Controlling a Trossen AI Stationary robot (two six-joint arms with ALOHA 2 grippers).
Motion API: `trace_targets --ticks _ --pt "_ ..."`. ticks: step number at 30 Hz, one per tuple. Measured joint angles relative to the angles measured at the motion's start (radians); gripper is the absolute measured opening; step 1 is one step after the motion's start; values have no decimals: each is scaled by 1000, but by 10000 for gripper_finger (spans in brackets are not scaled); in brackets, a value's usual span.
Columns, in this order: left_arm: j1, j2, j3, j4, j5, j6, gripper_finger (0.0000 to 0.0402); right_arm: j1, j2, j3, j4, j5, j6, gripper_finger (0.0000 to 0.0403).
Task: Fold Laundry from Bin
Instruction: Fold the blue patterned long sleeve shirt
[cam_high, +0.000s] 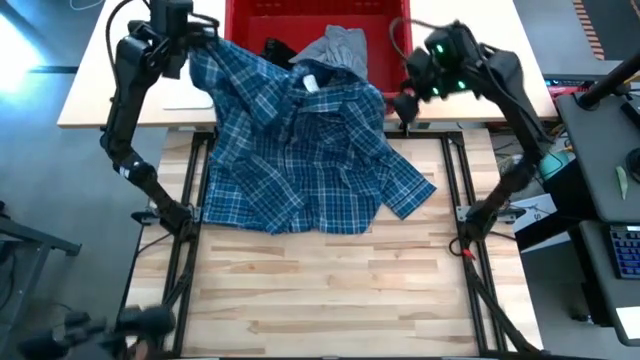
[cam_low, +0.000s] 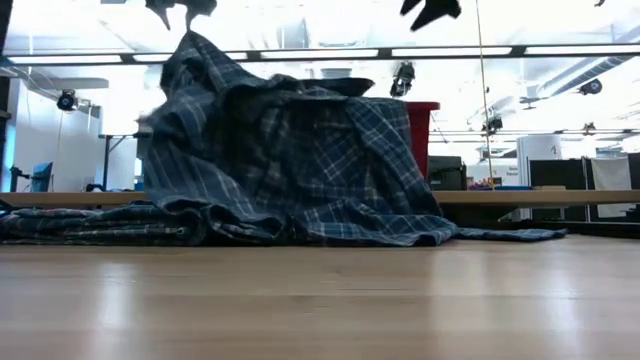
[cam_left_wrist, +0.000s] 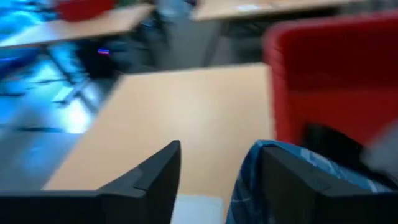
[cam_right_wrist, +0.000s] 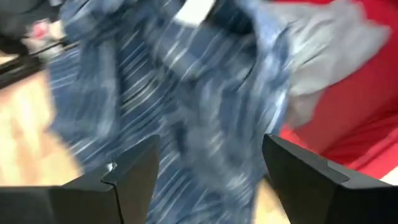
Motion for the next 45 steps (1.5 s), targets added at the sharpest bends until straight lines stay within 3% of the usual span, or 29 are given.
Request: trace_targets --ticks 3,8,12,17,19,22,24,28,31,34,39,45 --pt "47 38 -11 107 22 5 142 92 -60 -74 -12 68 67 267" --pt "107 127 -13 22 416 21 108 212 -130 -284 10 296 164 267" --pt "114 175 -13 -106 495 80 128 243 -185 -525 187 320 154 278" --pt "114 156 35 -210 544 183 190 255 -238 -815 552 339 103 294" --pt "111 96 18 -222 697 221 217 254 -264 -897 698 344 88 298" --pt "85 -7 21 -281 1043 351 241 262 -281 -995 921 347 50 298" --pt "48 -67 5 -270 1131 373 245 267 -268 -1042 1084 342 18 294" --pt "-63 -132 -46 -231 963 305 242 247 -187 -1058 1342 336 78 279" --pt "-139 -169 -126 -206 930 237 239 227 -95 -972 1370 368 148 262" --pt "-242 -198 -260 -128 858 114 236 206 -10 -835 1259 446 239 243" --pt "-369 -247 -529 -25 552 -62 231 145 121 -592 940 471 345 213" --pt "-434 -331 -865 263 571 -212 230 146 211 -421 888 494 268 144"
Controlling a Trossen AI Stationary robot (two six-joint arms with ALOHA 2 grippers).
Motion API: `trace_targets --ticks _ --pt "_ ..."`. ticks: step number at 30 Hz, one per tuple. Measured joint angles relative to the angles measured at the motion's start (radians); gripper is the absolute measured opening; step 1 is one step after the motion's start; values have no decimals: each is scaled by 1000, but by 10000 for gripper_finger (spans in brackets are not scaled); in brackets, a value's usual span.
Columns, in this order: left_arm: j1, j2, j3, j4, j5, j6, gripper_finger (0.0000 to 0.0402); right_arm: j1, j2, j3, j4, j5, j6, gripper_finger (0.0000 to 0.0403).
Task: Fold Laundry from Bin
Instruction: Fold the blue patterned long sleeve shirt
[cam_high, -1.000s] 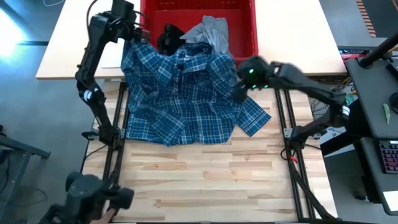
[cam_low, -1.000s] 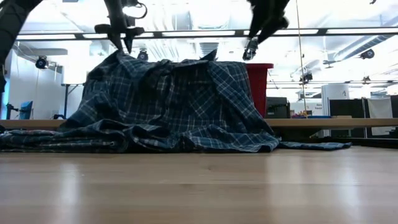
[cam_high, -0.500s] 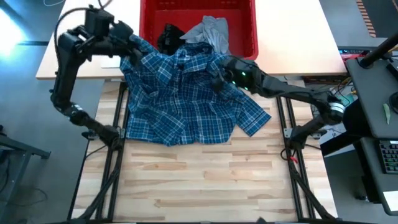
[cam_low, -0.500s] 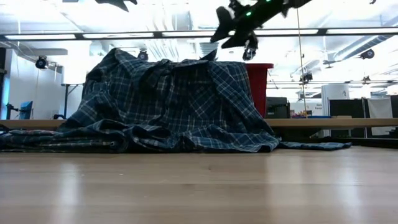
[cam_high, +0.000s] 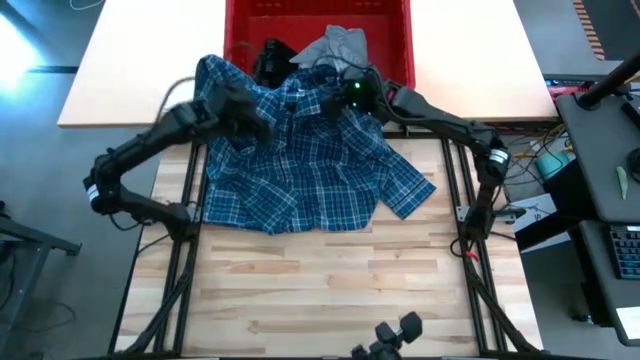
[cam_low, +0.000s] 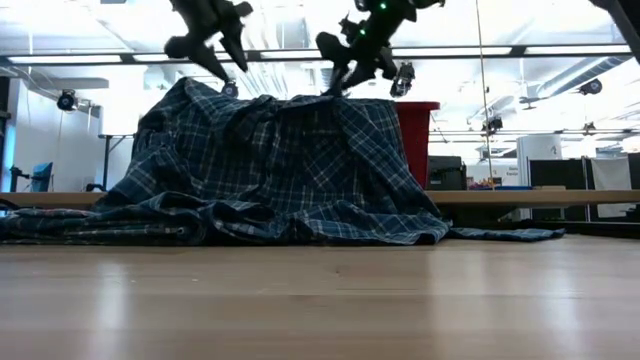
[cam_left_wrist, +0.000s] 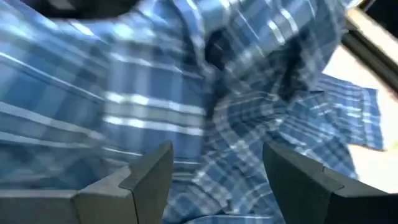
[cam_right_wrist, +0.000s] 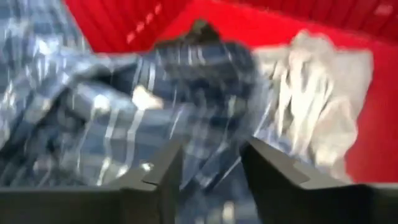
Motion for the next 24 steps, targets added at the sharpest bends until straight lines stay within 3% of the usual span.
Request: trace_targets --ticks 6,11,18,21,24 --pt "-51 -74 -264 273 -77 -107 230 -28 53 124 -93 -2 -48 21" --pt "-97 -94 -382 416 -158 -94 230 -30 52 146 -129 -20 -71 9" --pt "-243 -62 -479 474 -617 38 230 -30 40 146 -164 -24 -103 9" --pt "-260 -45 -533 526 -687 29 230 -30 40 146 -166 -24 -105 9" --pt "-250 -28 -567 529 -792 -77 225 -30 37 146 -163 -24 -106 9"
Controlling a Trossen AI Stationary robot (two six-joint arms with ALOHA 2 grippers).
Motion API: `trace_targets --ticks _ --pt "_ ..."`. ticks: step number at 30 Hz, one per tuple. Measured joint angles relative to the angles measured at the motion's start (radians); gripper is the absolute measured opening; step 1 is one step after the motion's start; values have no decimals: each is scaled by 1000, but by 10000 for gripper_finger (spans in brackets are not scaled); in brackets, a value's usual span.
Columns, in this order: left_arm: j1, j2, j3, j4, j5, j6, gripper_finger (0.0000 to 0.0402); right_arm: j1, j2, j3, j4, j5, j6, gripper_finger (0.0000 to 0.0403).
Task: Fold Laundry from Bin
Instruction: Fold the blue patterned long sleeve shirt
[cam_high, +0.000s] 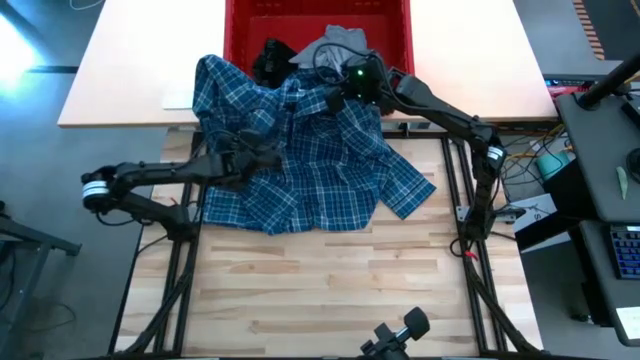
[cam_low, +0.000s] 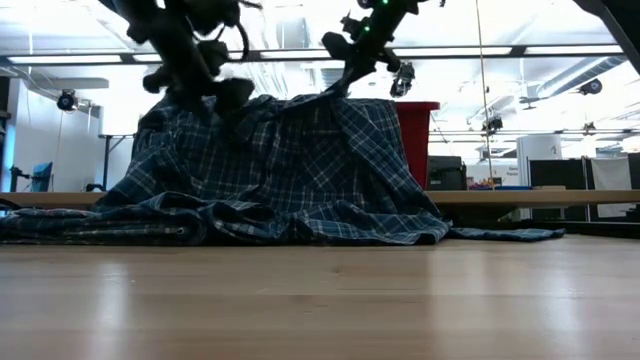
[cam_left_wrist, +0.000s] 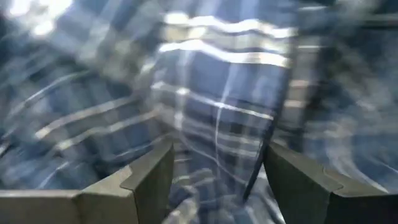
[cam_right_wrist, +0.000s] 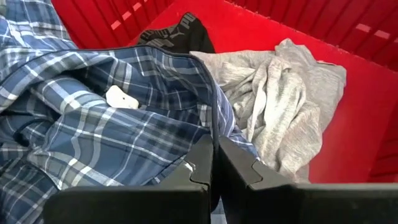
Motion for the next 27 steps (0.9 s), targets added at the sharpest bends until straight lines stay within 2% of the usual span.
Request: trace_targets --ticks 2,4,8,9,13,21,27 --pt "22 2 -5 1 -23 -54 207 0 -2 0 5 0 -5 9" --pt "47 1 3 31 3 -63 171 0 -4 0 6 0 -8 9" --pt "103 7 46 29 71 -27 42 0 -8 0 12 -4 -10 9" --pt "116 5 64 27 79 -24 22 1 -10 0 12 -5 -15 9" --pt "151 -14 203 -17 78 42 6 10 -37 0 10 -4 -49 9" --pt "163 -14 608 -29 -5 386 1 54 -178 0 117 5 -194 9" --pt "137 -16 800 -82 -29 449 0 136 -280 1 167 5 -308 9"
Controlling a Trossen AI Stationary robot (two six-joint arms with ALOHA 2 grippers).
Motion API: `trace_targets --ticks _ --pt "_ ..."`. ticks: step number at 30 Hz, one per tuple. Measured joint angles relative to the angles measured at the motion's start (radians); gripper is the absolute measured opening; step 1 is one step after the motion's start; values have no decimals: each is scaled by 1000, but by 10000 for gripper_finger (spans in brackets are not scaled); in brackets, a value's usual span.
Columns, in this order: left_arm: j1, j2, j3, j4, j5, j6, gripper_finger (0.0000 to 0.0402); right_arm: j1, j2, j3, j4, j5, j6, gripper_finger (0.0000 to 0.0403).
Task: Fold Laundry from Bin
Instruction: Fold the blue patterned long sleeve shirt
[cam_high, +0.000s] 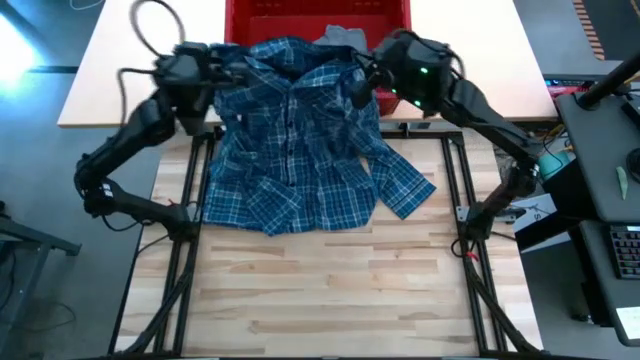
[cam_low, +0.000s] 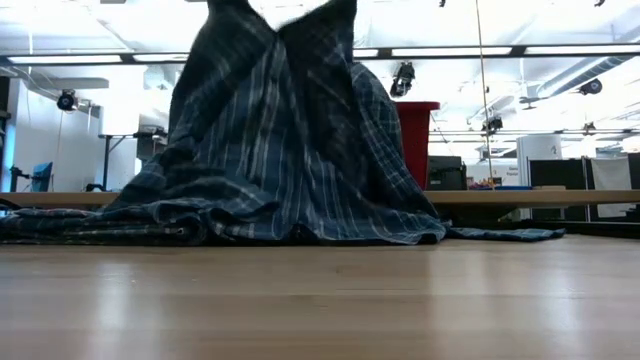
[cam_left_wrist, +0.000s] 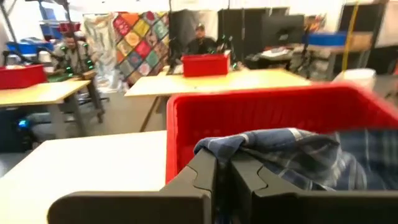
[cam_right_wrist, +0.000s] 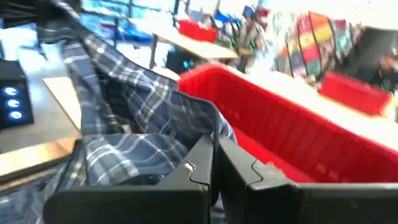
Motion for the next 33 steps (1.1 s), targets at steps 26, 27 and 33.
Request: trace_targets --ticks 26,27,33 --pt "423 598 657 -638 520 -152 129 -260 381 296 -205 -9 196 122" --pt "426 610 669 -658 528 -150 148 -265 376 292 -237 -15 205 142" --pt "416 454 511 -650 596 -163 241 -264 279 294 -435 -79 199 239"
